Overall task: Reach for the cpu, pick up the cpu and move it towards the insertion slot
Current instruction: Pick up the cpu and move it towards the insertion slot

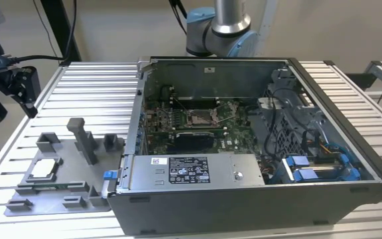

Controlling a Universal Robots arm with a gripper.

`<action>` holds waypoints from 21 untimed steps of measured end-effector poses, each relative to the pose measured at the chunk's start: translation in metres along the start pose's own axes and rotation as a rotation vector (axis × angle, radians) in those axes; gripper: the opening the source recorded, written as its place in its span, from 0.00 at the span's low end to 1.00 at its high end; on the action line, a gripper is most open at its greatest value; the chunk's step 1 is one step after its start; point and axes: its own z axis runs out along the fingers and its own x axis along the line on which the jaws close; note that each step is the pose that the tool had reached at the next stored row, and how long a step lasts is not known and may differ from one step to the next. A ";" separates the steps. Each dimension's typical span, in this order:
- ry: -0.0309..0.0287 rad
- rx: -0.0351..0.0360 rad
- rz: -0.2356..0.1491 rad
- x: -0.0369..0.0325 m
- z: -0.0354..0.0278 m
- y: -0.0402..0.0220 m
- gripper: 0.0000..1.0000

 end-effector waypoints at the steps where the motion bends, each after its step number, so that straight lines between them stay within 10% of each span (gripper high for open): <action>1: -0.0002 0.0000 0.000 0.0000 0.0002 0.0000 1.00; 21: -0.0003 -0.0001 0.000 0.0000 0.0051 -0.0002 1.00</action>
